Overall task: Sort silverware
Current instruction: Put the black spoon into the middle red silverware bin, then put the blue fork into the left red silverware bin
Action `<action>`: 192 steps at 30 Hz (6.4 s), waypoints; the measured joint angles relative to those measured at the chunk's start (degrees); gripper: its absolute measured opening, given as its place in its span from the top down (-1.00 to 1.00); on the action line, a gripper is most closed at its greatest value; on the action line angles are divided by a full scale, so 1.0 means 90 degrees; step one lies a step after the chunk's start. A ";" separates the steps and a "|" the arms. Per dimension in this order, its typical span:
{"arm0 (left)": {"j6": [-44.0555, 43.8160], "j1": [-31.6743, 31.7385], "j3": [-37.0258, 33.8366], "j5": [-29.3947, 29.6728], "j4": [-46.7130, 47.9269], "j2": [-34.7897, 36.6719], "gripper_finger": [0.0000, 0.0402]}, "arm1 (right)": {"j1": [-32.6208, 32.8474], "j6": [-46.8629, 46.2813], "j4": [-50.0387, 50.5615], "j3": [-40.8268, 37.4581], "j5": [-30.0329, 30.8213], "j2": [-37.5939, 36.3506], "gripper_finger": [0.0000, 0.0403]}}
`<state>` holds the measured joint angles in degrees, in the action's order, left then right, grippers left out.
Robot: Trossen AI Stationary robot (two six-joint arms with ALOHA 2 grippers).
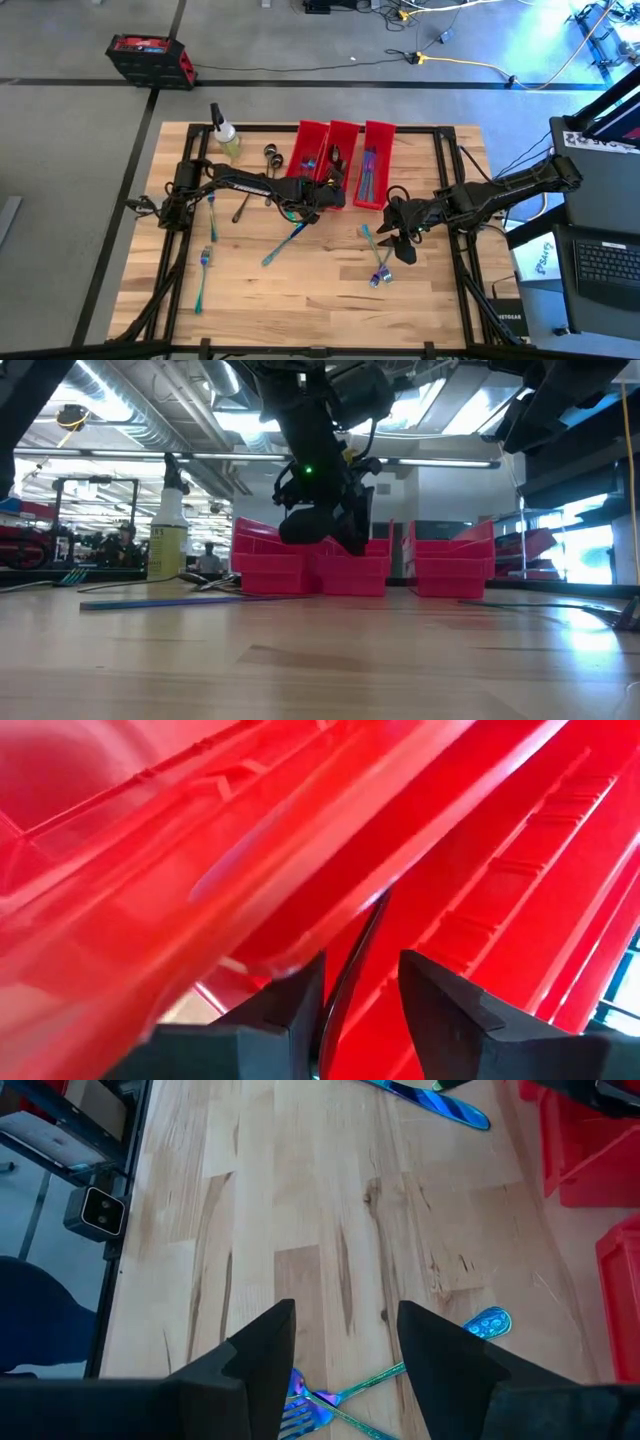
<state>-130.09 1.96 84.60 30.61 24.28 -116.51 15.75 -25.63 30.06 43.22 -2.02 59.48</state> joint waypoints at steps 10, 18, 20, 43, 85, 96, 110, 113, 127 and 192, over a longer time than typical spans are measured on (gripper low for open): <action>-0.0024 0.0057 0.0000 -0.0380 0.0001 0.0000 0.42 | 0.0000 0.0002 0.0000 0.0000 0.0002 -0.0002 0.19; 0.0172 0.0172 0.0000 -0.0509 -0.0177 0.0000 0.42 | 0.0000 0.0001 0.0000 0.0000 0.0002 -0.0002 0.19; 0.0327 0.0172 0.0000 -0.0371 -0.0360 0.0000 0.42 | 0.0000 0.0002 0.0000 0.0000 0.0002 -0.0002 0.19; 0.1193 0.0175 0.0000 0.0447 -0.1158 -0.0044 0.42 | 0.0000 0.0039 0.0002 0.0000 0.0004 -0.0002 0.19; 0.0560 0.0248 0.0007 0.0056 -0.0461 -0.0036 0.42 | 0.0000 0.0046 -0.0029 0.0000 -0.0041 -0.0002 0.19; 0.3449 0.0023 0.0005 0.2024 -0.2343 0.0111 0.42 | -0.0001 0.0052 0.0007 0.0001 -0.0093 -0.0002 0.19; 1.1461 -0.0979 0.0003 0.2651 -0.4320 0.0777 0.42 | 0.0000 0.0051 -0.0011 0.0005 -0.0345 0.0012 0.19; 1.3175 -0.1416 0.0000 0.2731 -0.3910 0.1223 0.42 | 0.0000 0.0051 0.0001 0.0005 -0.0342 0.0015 0.19; 1.2187 -0.3184 0.0010 0.4424 0.0812 0.4021 0.42 | 0.0000 0.0051 -0.0006 0.0005 -0.0333 0.0015 0.19; 1.1779 -0.3298 0.0005 0.3204 0.3375 0.4452 0.42 | 0.0000 0.0050 -0.0001 0.0002 -0.0328 0.0015 0.19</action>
<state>-24.08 -27.73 84.64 59.44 54.65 -76.44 15.75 -25.18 30.05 43.24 -4.97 59.61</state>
